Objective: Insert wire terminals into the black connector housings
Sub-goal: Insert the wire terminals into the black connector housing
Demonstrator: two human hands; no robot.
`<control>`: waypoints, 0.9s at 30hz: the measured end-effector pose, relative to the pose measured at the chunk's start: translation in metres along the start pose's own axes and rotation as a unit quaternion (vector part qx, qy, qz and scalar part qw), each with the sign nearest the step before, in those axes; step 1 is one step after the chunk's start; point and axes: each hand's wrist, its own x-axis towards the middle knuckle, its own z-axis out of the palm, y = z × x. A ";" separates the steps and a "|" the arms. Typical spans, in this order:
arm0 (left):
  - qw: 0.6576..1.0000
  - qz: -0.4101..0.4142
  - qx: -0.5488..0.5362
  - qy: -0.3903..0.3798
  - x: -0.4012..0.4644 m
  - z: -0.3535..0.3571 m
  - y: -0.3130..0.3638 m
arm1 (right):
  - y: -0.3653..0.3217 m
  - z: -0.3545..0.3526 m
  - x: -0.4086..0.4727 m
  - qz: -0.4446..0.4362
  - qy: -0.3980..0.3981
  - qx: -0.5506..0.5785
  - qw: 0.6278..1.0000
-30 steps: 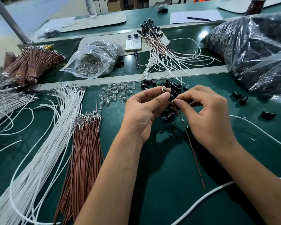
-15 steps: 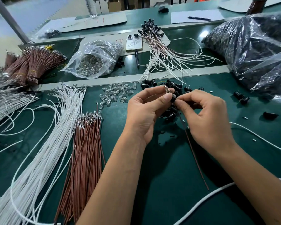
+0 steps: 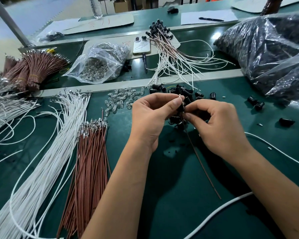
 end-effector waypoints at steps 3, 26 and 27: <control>1.000 0.014 0.012 -0.011 0.000 -0.001 -0.001 | 0.001 -0.002 0.001 -0.006 -0.010 -0.003 1.000; 0.967 0.113 0.222 -0.062 0.001 0.000 -0.006 | 0.005 -0.009 0.007 0.034 0.032 0.114 0.992; 0.964 0.116 0.231 -0.061 0.000 0.001 -0.006 | 0.005 -0.009 0.007 0.035 0.031 0.100 0.994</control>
